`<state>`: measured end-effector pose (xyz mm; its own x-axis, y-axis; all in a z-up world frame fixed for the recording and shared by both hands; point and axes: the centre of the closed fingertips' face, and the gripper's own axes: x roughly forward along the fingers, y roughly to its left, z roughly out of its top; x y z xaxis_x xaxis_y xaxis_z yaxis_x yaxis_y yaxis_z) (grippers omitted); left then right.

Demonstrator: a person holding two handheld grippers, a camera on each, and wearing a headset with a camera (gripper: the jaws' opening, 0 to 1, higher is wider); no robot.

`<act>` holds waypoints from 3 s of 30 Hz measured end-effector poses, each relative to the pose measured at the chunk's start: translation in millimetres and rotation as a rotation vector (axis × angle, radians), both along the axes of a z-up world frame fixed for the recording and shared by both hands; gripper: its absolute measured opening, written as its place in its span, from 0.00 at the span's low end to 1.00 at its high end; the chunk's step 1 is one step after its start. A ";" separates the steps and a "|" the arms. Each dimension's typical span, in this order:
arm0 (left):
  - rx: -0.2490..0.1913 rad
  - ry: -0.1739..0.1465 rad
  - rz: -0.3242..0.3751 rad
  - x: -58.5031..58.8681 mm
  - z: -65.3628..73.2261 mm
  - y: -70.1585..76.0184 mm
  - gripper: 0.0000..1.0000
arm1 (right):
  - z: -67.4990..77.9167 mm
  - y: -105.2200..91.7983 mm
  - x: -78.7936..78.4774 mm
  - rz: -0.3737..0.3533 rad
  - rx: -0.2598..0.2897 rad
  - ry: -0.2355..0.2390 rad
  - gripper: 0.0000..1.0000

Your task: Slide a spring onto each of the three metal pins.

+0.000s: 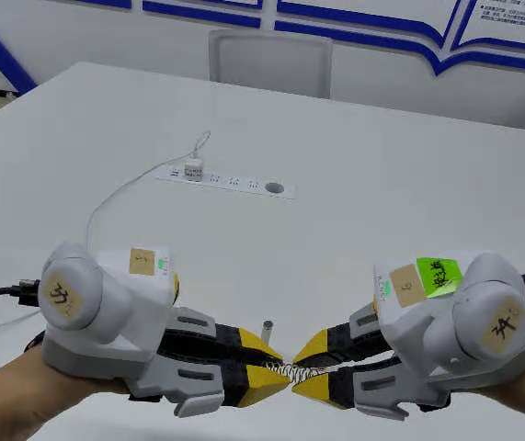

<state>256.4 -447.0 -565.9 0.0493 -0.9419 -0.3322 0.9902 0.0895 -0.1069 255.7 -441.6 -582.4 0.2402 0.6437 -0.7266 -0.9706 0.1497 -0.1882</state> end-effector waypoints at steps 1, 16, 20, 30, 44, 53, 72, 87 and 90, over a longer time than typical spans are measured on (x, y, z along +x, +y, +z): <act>0.002 -0.003 -0.002 -0.5 -0.5 -0.2 0.09 | -0.7 0.0 -0.1 0.002 -0.002 0.000 0.11; -0.003 -0.033 -0.022 -0.8 -1.0 2.2 0.09 | 0.5 -2.7 4.4 -0.037 0.051 0.011 0.15; -0.013 -0.034 -0.015 0.4 1.6 2.9 0.09 | -2.7 -10.8 9.1 -0.073 0.058 0.023 0.17; -0.029 -0.045 -0.015 -0.2 6.6 2.8 0.09 | 0.4 -4.9 4.8 -0.083 0.135 0.080 0.11; -0.051 -0.076 -0.025 1.3 14.4 6.1 0.10 | 23.0 -4.4 5.1 -0.068 0.209 0.088 0.10; -0.033 -0.105 -0.025 4.3 17.5 7.1 0.10 | 30.1 -0.7 7.3 -0.049 0.216 0.061 0.10; -0.003 -0.133 -0.049 3.2 13.3 6.6 0.10 | 39.5 3.7 4.0 -0.007 0.219 0.052 0.10; 0.014 -0.127 -0.041 5.3 8.6 7.8 0.10 | 48.8 13.6 4.2 -0.026 0.294 0.076 0.10; 0.025 -0.121 -0.047 2.9 4.4 7.7 0.10 | 47.7 17.0 2.6 -0.035 0.306 0.096 0.10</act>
<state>259.3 -439.3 -561.5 0.0462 -0.9358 -0.3494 0.9989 0.0435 0.0157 258.3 -424.5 -534.7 0.2055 0.8284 -0.5211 -0.9751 0.2186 -0.0369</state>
